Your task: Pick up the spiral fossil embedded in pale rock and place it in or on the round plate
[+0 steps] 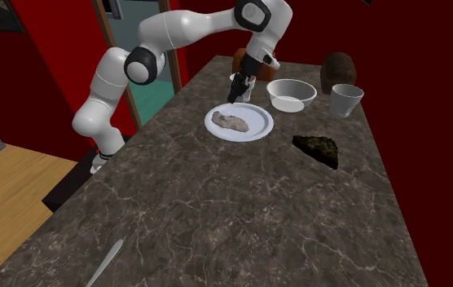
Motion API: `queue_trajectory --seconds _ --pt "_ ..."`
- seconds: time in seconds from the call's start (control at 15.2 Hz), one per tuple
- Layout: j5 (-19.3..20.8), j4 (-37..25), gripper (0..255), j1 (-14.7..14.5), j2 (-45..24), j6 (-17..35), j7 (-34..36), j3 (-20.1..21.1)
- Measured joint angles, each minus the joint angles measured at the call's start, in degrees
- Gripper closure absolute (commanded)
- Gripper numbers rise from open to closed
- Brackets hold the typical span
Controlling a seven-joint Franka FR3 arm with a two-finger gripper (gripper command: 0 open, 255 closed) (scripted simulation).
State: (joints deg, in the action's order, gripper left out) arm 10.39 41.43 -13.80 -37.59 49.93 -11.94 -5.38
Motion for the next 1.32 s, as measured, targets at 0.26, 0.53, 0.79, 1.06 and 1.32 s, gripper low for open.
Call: queue_trajectory --seconds 0.26,0.53,0.79,1.06,1.32 --pt "-0.96 2.72 255 -1.87 1.86 0.29 2.95 0.71" --pt "-3.66 14.92 0 -0.10 9.40 7.54 6.87 0.53" --pt "-10.31 44.89 0 3.98 28.76 28.87 15.53 -2.10" --pt "-15.28 67.90 0 6.91 43.08 48.33 21.51 -5.02" --pt "-16.18 73.99 0 7.18 45.53 53.99 22.62 -5.18"
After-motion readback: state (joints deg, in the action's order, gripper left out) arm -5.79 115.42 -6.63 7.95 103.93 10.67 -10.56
